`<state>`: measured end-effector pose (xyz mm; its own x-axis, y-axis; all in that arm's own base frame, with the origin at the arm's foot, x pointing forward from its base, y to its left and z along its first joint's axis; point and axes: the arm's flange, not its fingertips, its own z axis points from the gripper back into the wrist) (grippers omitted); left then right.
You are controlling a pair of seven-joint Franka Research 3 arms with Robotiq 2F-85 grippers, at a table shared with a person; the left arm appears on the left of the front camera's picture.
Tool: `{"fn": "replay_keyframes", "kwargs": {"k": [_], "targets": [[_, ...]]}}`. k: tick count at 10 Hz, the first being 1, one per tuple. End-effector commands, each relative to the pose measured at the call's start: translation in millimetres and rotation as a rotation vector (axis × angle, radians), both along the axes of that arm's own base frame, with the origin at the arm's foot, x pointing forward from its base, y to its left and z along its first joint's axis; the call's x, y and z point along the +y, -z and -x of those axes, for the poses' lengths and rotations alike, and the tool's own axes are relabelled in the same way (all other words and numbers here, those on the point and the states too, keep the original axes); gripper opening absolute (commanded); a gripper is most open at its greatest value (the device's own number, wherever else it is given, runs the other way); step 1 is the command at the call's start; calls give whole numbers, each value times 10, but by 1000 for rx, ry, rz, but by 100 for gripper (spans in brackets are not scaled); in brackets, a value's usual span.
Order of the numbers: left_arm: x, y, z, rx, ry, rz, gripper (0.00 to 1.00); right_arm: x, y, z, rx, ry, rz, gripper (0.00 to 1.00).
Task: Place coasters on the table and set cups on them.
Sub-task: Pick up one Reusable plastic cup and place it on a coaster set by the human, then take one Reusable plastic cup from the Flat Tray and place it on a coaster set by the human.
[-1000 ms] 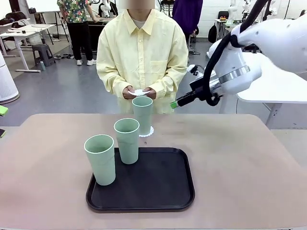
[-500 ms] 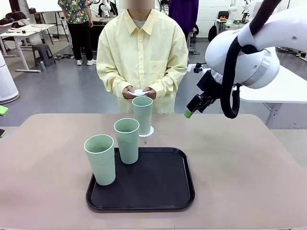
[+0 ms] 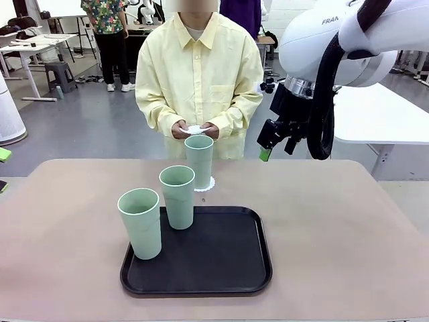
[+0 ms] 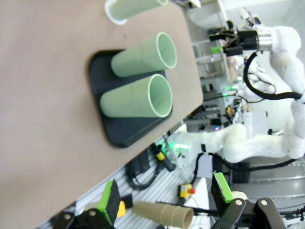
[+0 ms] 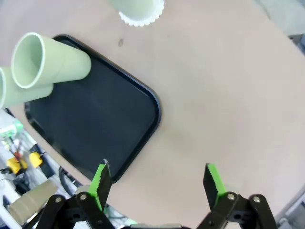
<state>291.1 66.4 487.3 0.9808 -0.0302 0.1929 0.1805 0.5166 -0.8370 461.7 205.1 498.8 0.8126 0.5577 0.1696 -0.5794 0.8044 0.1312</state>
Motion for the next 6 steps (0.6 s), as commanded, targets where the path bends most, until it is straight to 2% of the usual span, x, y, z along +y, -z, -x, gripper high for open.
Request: {"fn": "replay_keyframes", "kwargs": {"k": [1, 6], "targets": [[5, 7, -2, -21, 8, 17, 100, -85, 98, 8, -34, -7, -13, 100], [5, 7, -2, -21, 8, 17, 100, -85, 98, 8, -34, -7, -13, 100]]}}
